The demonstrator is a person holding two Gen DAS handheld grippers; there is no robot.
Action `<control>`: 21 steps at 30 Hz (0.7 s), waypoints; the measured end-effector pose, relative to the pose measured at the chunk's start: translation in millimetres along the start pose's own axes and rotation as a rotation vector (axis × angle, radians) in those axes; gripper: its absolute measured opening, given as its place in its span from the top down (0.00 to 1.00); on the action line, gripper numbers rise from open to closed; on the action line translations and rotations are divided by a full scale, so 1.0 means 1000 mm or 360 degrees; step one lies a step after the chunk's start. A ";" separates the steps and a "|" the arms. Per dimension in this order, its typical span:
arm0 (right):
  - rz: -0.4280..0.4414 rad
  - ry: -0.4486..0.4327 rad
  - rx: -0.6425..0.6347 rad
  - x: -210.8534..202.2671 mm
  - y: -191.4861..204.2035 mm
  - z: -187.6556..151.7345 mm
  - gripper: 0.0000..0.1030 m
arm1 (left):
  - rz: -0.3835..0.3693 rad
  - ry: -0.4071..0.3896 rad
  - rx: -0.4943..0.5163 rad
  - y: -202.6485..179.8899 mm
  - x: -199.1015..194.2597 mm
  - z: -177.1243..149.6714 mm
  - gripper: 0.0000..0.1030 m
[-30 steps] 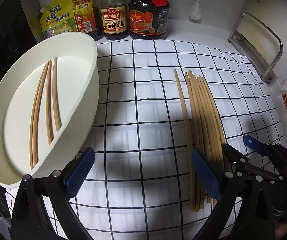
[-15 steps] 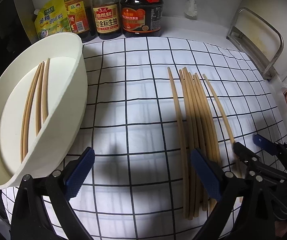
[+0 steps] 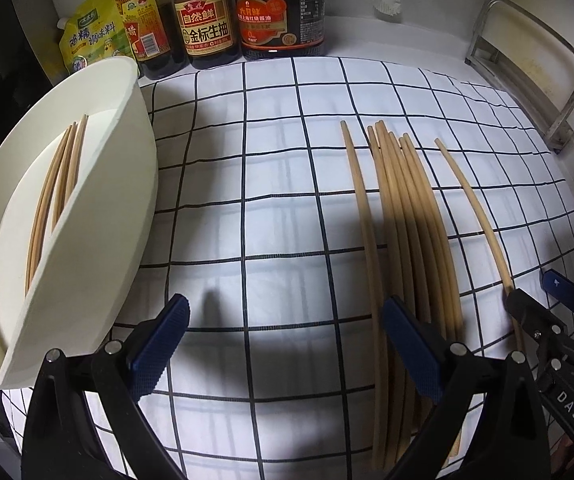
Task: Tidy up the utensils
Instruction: 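Move both open tools back toward the remaining chopsticks on the mat, then close the left tool on one chopstick while the right tool grasps another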
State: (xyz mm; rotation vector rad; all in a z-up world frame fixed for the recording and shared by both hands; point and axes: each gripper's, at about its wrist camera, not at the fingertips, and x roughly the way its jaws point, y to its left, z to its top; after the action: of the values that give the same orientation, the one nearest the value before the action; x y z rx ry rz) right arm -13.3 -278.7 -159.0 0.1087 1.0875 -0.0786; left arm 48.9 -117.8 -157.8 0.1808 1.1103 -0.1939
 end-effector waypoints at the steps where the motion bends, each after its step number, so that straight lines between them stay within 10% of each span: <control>1: -0.0001 0.0001 -0.0004 0.001 0.000 0.000 0.48 | -0.0008 -0.0002 -0.0004 0.000 0.001 0.000 0.07; 14: -0.0039 -0.0046 -0.0094 0.008 0.007 0.002 0.49 | 0.0015 -0.0013 0.0004 -0.002 0.008 0.001 0.09; 21: 0.0026 -0.0035 -0.0224 0.008 0.025 0.005 0.92 | -0.0059 -0.0049 0.0051 -0.013 0.001 0.003 0.49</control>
State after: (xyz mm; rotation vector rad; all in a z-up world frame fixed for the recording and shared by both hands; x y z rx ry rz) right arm -2.7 -254.8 -162.5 -0.0100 1.0667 0.0115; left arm 48.7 -131.4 -158.5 0.1852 1.0810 -0.2467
